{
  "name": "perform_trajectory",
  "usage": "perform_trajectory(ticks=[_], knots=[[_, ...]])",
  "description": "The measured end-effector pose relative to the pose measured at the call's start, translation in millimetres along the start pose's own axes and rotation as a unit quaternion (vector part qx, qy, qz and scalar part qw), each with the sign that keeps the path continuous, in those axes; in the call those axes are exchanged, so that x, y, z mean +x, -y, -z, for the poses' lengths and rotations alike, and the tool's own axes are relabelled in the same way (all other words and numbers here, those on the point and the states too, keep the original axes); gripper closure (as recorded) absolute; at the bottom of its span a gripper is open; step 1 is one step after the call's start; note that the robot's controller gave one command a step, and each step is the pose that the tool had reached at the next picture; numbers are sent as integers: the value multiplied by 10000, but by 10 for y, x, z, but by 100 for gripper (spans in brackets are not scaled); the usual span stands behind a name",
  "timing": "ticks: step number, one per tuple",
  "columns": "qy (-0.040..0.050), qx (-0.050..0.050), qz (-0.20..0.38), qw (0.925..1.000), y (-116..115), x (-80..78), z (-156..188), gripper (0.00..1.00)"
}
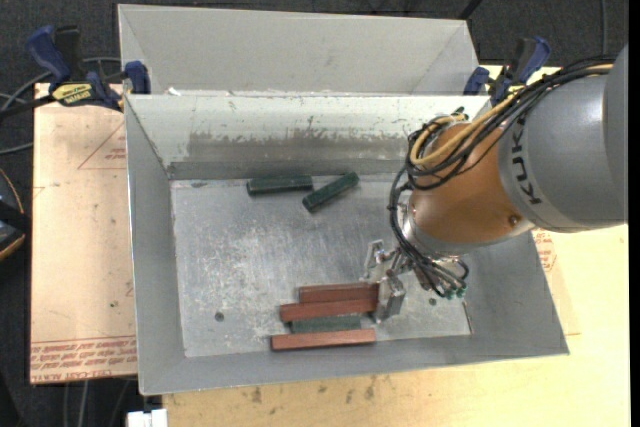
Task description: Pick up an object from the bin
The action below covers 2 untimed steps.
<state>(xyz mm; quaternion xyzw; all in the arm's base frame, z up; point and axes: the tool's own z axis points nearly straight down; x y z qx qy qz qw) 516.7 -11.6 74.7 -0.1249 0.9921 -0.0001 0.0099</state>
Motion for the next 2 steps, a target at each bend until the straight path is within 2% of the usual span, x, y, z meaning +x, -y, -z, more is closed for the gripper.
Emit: perform_trajectory(ticks=[1,2], knots=[[-1,0,0,10000,0,1,0,100],[-87,-20,544,9985,258,191,1192,100]])
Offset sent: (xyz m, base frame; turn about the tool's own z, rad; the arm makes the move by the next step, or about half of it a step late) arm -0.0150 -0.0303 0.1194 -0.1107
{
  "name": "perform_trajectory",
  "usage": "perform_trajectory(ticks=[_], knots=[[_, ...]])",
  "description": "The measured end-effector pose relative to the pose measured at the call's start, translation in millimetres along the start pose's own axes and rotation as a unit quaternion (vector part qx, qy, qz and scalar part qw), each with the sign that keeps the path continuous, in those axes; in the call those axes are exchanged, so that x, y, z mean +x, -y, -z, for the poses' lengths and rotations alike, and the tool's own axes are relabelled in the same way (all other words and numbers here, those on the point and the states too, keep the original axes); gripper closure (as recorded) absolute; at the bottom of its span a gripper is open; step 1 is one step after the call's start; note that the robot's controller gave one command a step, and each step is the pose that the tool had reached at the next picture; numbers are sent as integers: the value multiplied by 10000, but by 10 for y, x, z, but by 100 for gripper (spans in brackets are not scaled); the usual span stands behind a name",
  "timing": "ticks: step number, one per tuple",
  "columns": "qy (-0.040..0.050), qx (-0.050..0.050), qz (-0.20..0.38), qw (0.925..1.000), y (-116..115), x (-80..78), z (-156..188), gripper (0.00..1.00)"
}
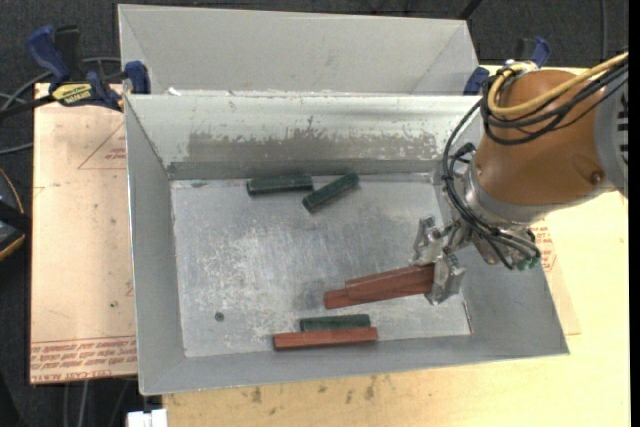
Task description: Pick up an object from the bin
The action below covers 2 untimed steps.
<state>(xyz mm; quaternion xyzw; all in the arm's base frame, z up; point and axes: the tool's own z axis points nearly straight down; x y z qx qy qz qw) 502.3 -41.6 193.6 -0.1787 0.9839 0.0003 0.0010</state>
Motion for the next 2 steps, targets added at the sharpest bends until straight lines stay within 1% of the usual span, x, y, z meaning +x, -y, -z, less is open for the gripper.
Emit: perform_trajectory(ticks=[1,2], knots=[[0,0,4,10000,-1,-1,0,100],[-15,-13,534,9986,154,-20,300,100]])
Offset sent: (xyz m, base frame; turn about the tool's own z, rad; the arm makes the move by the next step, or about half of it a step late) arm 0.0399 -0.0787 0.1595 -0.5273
